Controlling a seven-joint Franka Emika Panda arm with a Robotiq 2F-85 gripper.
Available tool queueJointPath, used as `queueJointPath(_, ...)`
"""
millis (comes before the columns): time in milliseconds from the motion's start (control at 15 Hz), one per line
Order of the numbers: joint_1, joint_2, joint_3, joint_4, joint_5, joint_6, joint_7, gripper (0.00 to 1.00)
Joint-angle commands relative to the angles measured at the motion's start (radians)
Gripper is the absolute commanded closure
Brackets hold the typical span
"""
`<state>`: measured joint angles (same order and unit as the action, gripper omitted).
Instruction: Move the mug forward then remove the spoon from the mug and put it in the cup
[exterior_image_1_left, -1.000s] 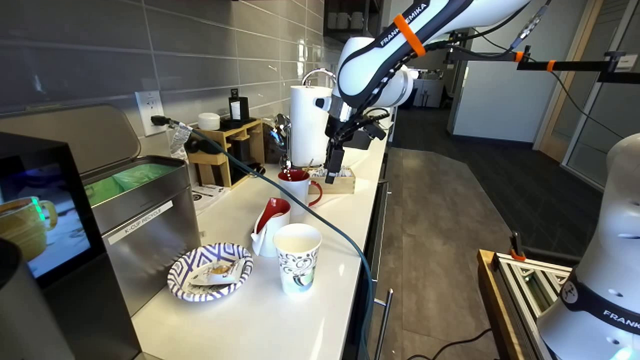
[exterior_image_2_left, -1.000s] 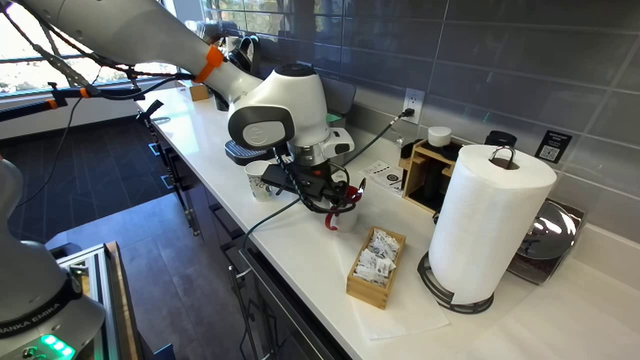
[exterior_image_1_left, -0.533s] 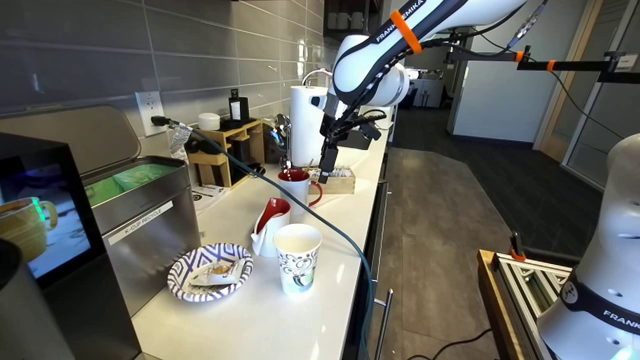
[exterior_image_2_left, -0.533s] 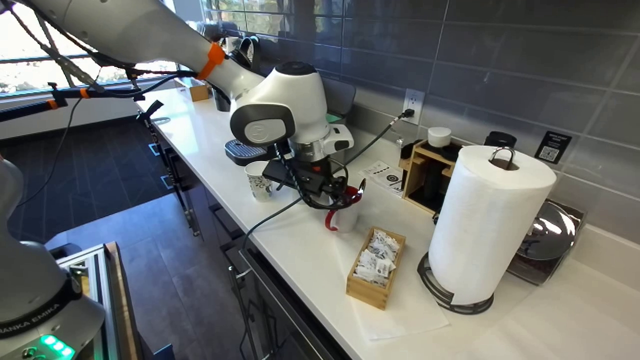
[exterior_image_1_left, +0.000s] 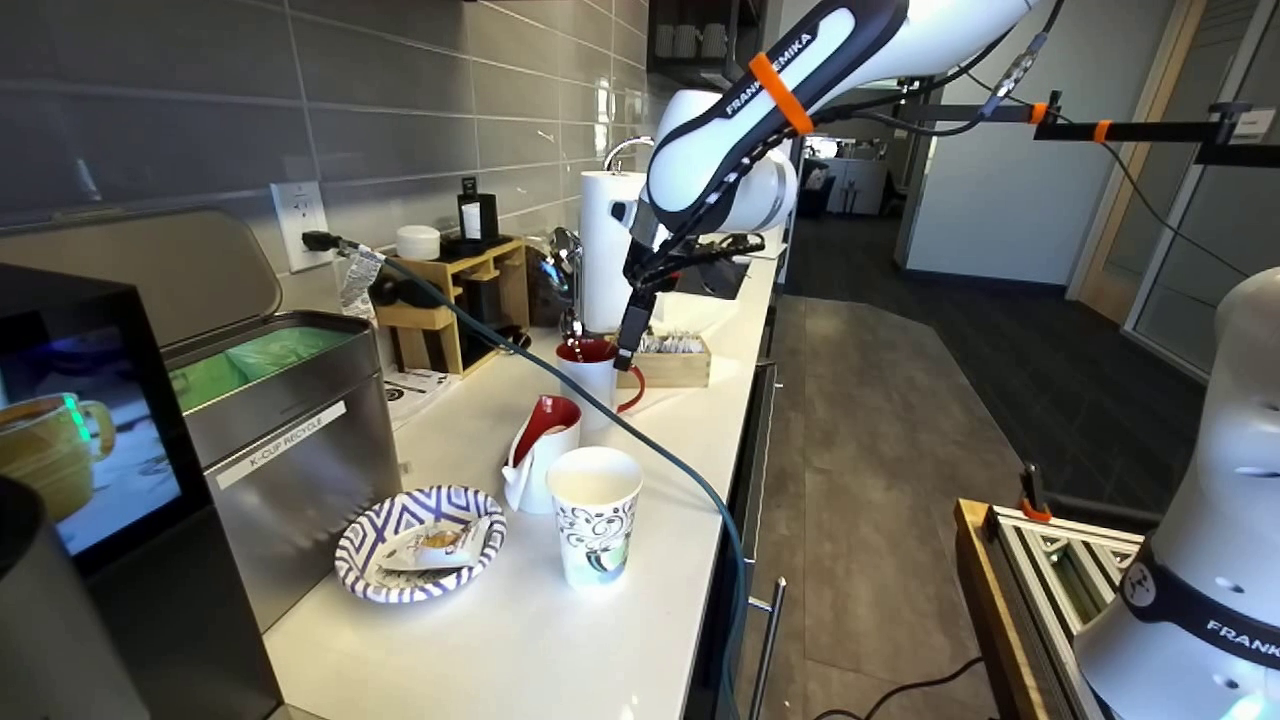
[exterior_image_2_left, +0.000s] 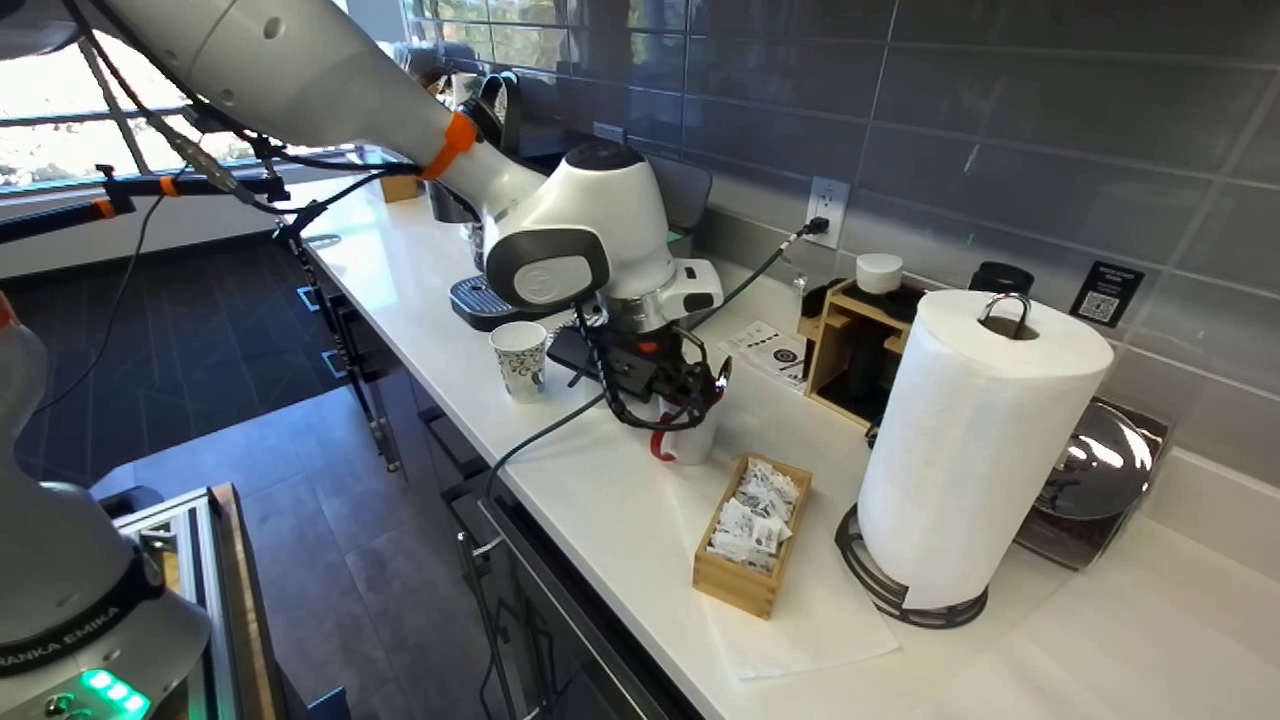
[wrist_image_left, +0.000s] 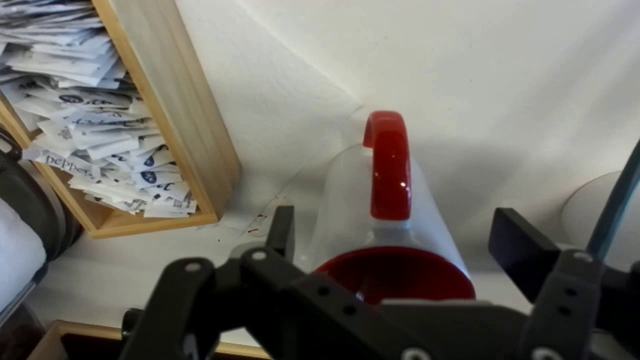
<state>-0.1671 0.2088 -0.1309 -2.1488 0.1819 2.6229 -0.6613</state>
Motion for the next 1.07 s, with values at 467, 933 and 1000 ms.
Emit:
queueJointPath(467,-0.061,0.019,0.017,0.11,-0.022,-0.185,0.153,0.0)
queueJointPath(933,-0.059,0.031,0.039,0.108,0.075,-0.127,0.232,0.0)
queueJointPath(1000,-0.059,0.035,0.035,0.103,0.074,-0.116,0.257,0.0)
